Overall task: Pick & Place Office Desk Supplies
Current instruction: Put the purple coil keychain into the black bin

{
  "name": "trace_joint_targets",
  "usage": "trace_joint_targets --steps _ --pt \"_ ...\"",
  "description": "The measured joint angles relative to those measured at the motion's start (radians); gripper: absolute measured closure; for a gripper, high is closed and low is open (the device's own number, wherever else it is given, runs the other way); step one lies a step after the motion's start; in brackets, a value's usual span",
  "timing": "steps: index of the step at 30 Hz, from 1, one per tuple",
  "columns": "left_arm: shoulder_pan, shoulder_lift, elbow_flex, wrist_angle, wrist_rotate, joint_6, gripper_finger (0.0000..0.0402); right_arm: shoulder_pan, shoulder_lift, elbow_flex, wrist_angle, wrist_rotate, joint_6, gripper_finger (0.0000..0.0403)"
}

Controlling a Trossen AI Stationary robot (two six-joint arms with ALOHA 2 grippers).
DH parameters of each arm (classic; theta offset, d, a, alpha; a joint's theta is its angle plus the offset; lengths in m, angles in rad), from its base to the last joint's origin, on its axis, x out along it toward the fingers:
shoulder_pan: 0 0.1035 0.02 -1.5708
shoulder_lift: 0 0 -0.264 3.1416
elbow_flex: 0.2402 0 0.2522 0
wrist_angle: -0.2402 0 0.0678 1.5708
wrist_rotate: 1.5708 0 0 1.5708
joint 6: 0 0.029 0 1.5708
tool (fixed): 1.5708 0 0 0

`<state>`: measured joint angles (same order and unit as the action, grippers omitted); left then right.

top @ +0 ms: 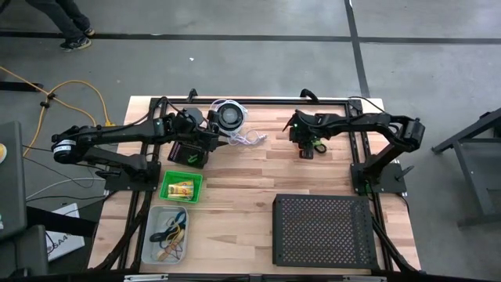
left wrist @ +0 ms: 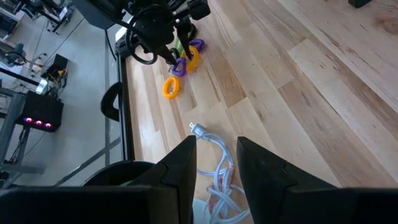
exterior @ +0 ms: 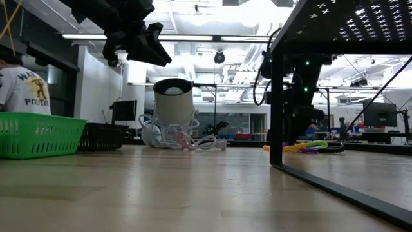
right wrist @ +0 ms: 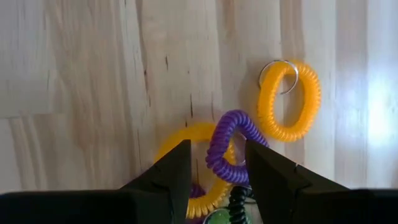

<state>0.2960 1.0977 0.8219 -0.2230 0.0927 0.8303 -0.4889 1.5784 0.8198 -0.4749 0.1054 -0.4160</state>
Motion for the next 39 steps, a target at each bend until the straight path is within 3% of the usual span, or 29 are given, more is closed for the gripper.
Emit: trace_joint_targets --steps 39 --pt "0.0 0.0 0.0 0.0 0.0 0.0 0.0293 0.01 0.0 -0.002 0.008 0.044 0.007 0.0264"
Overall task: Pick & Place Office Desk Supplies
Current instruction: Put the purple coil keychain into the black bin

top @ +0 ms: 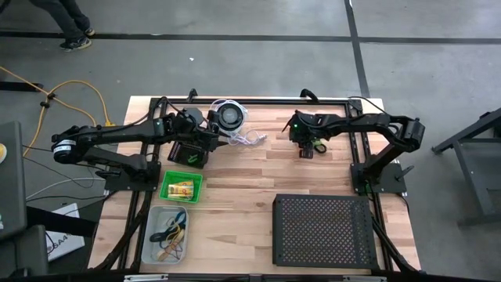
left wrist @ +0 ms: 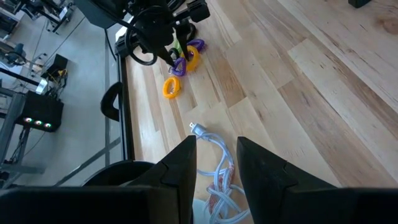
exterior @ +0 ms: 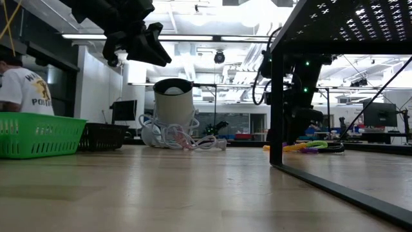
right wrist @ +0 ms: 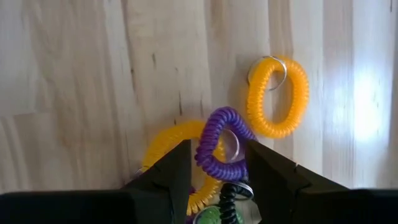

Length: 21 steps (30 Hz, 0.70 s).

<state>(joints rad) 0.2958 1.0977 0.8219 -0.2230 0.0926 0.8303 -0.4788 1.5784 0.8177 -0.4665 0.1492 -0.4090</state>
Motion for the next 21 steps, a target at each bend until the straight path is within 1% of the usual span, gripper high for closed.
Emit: trace_joint_targets --steps 21 --pt "0.0 0.0 0.0 0.0 0.0 0.0 0.0293 0.001 0.0 0.0 -0.006 0.009 0.004 0.0264"
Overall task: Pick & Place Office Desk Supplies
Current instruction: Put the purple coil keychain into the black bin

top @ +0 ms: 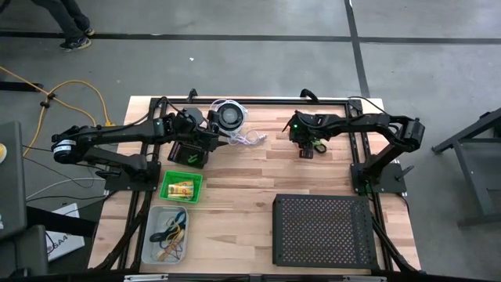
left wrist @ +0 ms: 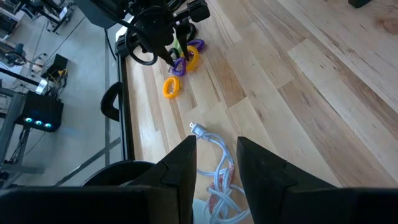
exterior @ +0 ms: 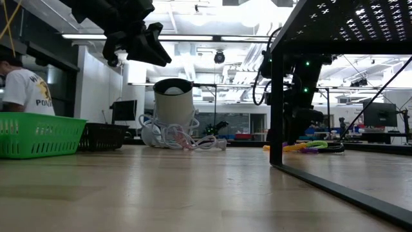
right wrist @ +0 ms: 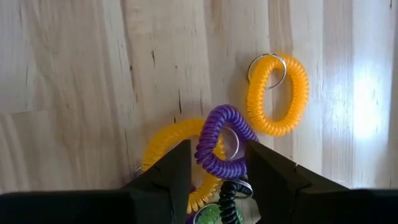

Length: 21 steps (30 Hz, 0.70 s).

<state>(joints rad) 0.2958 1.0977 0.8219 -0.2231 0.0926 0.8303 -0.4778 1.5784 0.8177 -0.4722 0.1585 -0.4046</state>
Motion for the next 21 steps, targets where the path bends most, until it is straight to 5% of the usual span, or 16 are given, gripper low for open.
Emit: trace_joint_targets --steps 21 --pt "0.0 0.0 0.0 0.0 0.0 0.0 0.0293 0.005 0.069 0.002 0.016 -0.004 0.017 0.0264"
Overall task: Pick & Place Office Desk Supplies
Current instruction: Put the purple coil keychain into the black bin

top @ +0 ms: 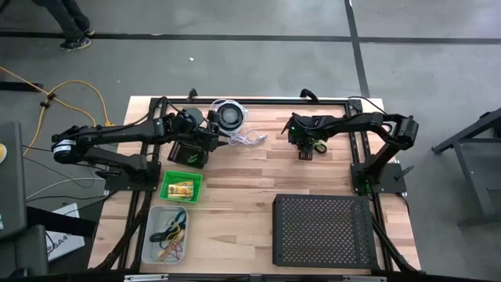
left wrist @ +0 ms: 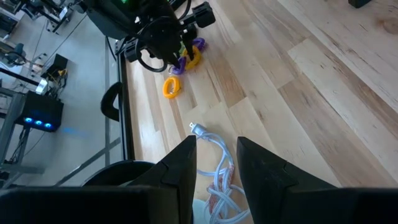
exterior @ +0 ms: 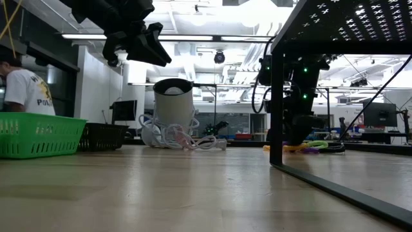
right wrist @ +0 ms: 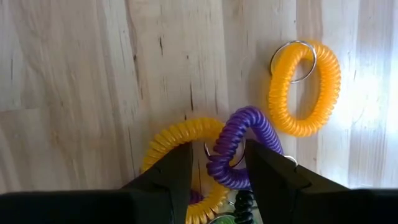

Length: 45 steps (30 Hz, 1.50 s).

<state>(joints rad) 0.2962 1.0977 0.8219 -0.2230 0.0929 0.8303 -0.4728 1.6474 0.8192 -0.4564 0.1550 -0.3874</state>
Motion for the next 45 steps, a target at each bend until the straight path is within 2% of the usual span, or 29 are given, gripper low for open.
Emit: trace_joint_targets --steps 13,39,45 --pt "0.0 0.0 0.0 0.0 0.0 0.0 0.0293 -0.014 -0.04 0.024 -0.012 0.0 -0.01 0.0264" --pt "0.0 0.0 0.0 0.0 0.0 0.0 0.0293 -0.014 -0.037 0.023 -0.019 -0.034 -0.025 0.0264" --pt "0.0 0.0 0.0 0.0 0.0 0.0 0.0293 -0.014 -0.037 0.023 -0.017 -0.026 0.028 0.0264"
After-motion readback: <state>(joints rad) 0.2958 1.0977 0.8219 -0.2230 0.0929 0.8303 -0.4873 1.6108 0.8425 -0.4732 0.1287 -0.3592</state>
